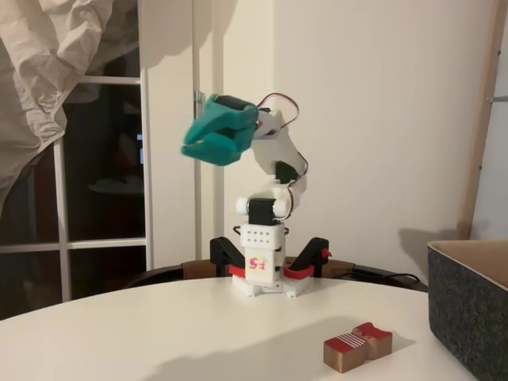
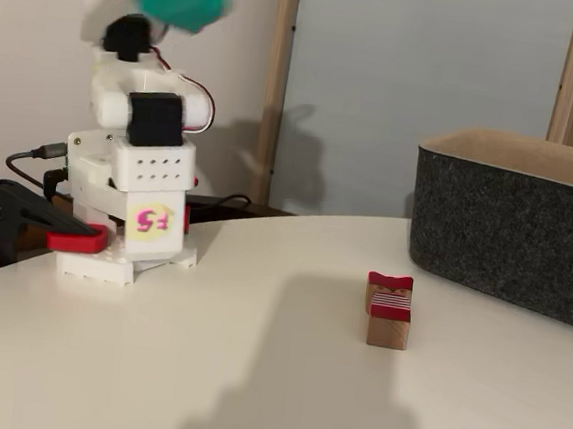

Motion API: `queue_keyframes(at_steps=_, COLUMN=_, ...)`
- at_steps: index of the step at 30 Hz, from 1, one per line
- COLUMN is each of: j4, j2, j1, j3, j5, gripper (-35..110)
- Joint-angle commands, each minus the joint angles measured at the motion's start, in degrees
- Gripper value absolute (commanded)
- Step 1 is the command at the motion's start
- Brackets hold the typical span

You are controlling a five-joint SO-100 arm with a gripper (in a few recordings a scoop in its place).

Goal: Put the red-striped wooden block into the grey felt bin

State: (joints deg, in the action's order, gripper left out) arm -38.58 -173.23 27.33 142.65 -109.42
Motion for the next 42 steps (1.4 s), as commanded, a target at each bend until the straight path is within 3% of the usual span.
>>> queue_keyframes(at_steps=1, j4=-0.88, j2=-0.09, j1=-5.27, j3=-2.02, j5=-3.87, gripper=1)
queue_keyframes(at_steps=10, j4=-1.05, j2=-0.44, j1=-16.08, j3=-1.41, j5=-12.83, gripper=6)
queue_keyframes(at_steps=19, j4=-1.49, j2=0.0, j1=-25.05, j3=-1.41, j5=-4.04, gripper=12)
queue_keyframes(at_steps=29, j4=-21.09, j2=4.66, j1=-33.13, j3=-1.85, j5=10.28, gripper=16)
queue_keyframes(at_steps=42, j4=-32.96, j2=19.42, j1=-31.73, j3=-5.98, j5=8.79, gripper=22)
